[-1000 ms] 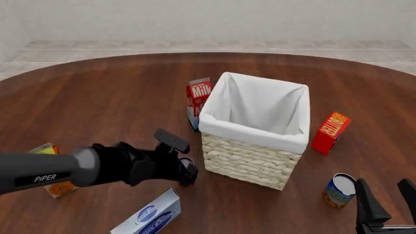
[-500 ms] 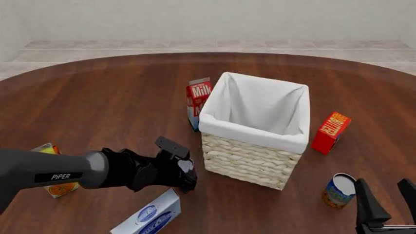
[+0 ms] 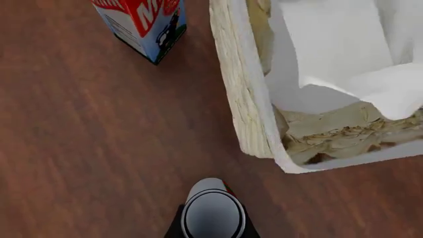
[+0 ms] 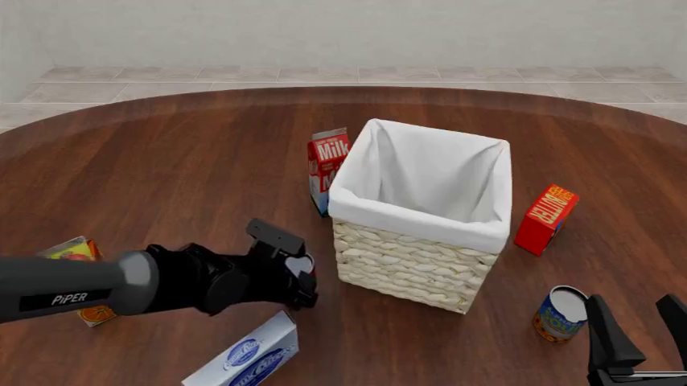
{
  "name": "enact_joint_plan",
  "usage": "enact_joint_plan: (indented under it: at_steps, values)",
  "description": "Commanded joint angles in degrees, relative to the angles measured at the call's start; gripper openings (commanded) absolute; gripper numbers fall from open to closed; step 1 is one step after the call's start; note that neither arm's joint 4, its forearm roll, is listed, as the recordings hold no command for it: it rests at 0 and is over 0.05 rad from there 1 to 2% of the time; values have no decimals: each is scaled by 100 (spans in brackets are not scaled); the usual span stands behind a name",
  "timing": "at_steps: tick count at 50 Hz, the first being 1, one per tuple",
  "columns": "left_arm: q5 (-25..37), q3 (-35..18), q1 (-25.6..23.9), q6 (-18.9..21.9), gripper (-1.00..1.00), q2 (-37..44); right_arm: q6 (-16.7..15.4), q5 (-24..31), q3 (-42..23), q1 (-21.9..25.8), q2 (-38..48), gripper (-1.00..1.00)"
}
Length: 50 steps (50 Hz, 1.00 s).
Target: Pick up the tomato sauce, and put it in the basket.
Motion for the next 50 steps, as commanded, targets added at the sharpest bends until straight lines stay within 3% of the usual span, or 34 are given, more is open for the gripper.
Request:
enact_joint_plan:
  at_steps: [1, 36, 50]
  values:
    - [172, 42, -7, 136, -100, -600, 0, -1, 0, 0, 2, 100]
    - [1258, -150, -189, -107, -100, -2628, 0, 1, 0, 1, -1, 100]
    - [1488, -332, -294, -310, -100, -2916, 0, 0, 0, 1, 0, 100]
